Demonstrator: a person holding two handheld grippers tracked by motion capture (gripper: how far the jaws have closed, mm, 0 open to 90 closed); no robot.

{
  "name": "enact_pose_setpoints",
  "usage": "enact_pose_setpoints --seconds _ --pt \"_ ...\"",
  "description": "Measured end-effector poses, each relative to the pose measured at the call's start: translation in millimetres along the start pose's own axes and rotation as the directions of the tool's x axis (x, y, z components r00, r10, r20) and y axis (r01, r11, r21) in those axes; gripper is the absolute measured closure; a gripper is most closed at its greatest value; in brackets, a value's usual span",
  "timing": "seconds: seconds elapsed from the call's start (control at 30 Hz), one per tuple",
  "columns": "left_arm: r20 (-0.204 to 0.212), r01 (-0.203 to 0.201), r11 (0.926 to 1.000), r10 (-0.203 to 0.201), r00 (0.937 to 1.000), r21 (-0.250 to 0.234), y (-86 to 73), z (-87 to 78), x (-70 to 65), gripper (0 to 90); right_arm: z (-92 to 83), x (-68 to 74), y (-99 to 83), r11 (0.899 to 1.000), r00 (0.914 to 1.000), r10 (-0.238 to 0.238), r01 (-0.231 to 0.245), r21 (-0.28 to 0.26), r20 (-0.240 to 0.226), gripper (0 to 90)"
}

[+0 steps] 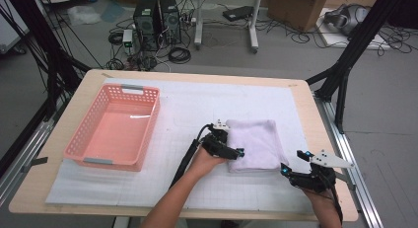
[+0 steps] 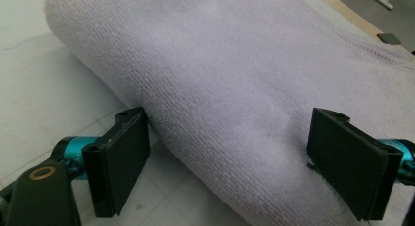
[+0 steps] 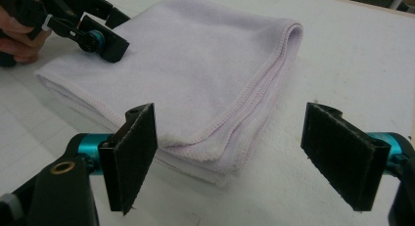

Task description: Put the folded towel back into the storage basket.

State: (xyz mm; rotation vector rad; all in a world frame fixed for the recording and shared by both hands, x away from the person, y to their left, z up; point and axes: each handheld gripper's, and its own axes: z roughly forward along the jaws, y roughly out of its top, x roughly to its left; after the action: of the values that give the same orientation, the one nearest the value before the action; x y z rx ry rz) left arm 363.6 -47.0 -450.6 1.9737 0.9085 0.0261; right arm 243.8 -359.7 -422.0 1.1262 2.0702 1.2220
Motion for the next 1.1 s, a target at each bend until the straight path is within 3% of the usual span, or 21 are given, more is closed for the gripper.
enact_pose_setpoints --seconds 0.07,0.13,0.23,0.37,0.53,0.67,0.7,0.73,0.77,0.8,0.83,0.87,0.9,0.97,1.0,1.03,1.07,1.1 --pt "0.000 0.005 1.0000 -0.005 1.0000 0.002 0.1 -0.2 0.5 16.9 0.1 0.3 0.0 1.000 1.0000 0.001 -0.001 0.001 0.000 20.0" --pt "-0.013 -0.030 0.9995 0.030 0.9995 0.013 0.0 -0.7 -0.2 19.6 0.3 0.5 0.3 1.000 1.0000 -0.001 0.001 0.000 0.000 20.0" --pt "-0.029 -0.047 0.9987 0.047 0.9985 0.018 -0.2 -0.9 -2.2 27.2 0.9 1.0 0.5 1.000 1.0000 -0.002 0.002 0.001 -0.001 20.0" --pt "0.009 -0.054 0.9983 0.054 0.9985 0.020 -0.7 -0.4 -3.3 49.1 1.5 1.1 0.2 1.000 1.0000 0.003 -0.003 0.002 -0.001 20.0" --pt "0.038 0.010 0.9998 -0.011 0.9992 0.014 -1.1 0.2 -1.1 60.4 1.3 0.7 0.0 1.000 1.0000 0.002 -0.002 0.000 -0.002 20.1" --pt "0.075 0.083 0.9965 -0.084 0.9937 0.007 -1.5 -0.2 5.2 62.9 0.9 0.4 -0.1 1.000 1.0000 0.005 -0.005 0.001 -0.003 20.0" --pt "0.075 0.115 0.9934 -0.115 0.9905 0.003 -1.3 -0.3 7.2 61.6 0.8 0.3 0.0 1.000 1.0000 0.004 -0.004 -0.001 -0.002 20.0" --pt "0.075 0.115 0.9934 -0.115 0.9905 0.003 -1.3 -0.3 7.2 56.6 0.6 0.1 -0.1 1.000 1.0000 0.004 -0.004 -0.001 -0.003 20.1" --pt "0.052 0.150 0.9883 -0.149 0.9875 -0.027 -0.2 -0.1 9.0 49.4 0.3 0.0 -0.2 1.000 1.0000 0.006 -0.006 -0.002 -0.004 20.0" --pt "0.052 0.150 0.9883 -0.149 0.9875 -0.027 -0.2 -0.1 9.0 42.9 0.1 -0.6 -0.4 1.000 1.0000 0.004 -0.004 -0.002 -0.001 20.1" --pt "-0.016 0.141 0.9881 -0.142 0.9898 -0.063 1.4 -0.1 7.9 37.0 0.2 -0.8 -0.7 1.000 1.0000 0.007 -0.007 -0.003 -0.001 20.0" --pt "-0.016 0.141 0.9881 -0.142 0.9898 -0.063 1.4 -0.1 7.9 34.5 -0.2 -1.2 -0.8 1.000 1.0000 0.007 -0.007 0.000 -0.001 20.0" --pt "-0.030 0.148 0.9869 -0.150 0.9883 -0.065 1.3 0.9 7.5 34.2 -0.2 -1.4 -1.0 1.000 1.0000 0.007 -0.007 -0.001 -0.001 20.0" --pt "-0.044 0.126 0.9900 -0.129 0.9907 -0.063 1.2 1.6 5.4 34.6 -0.5 -1.6 -1.0 1.000 1.0000 0.009 -0.009 -0.001 0.001 20.1" --pt "-0.034 0.118 0.9912 -0.120 0.9922 -0.060 0.9 1.6 5.7 36.6 -0.4 -1.9 -1.0 1.000 1.0000 0.009 -0.009 -0.001 0.001 20.0" --pt "0.003 0.126 0.9908 -0.126 0.9920 -0.048 0.0 2.1 7.3 42.8 -0.3 -2.0 -1.1 1.000 0.9999 0.010 -0.010 -0.001 0.000 20.1" --pt "0.015 0.127 0.9910 -0.126 0.9919 -0.044 -0.4 2.4 7.9 51.4 0.1 -2.1 -1.2 1.000 1.0000 0.008 -0.008 -0.002 0.000 20.1" --pt "0.027 0.122 0.9916 -0.121 0.9922 -0.042 -0.4 2.8 7.7 54.0 0.4 -1.5 -1.2 1.000 1.0000 0.010 -0.010 0.000 -0.001 20.0"
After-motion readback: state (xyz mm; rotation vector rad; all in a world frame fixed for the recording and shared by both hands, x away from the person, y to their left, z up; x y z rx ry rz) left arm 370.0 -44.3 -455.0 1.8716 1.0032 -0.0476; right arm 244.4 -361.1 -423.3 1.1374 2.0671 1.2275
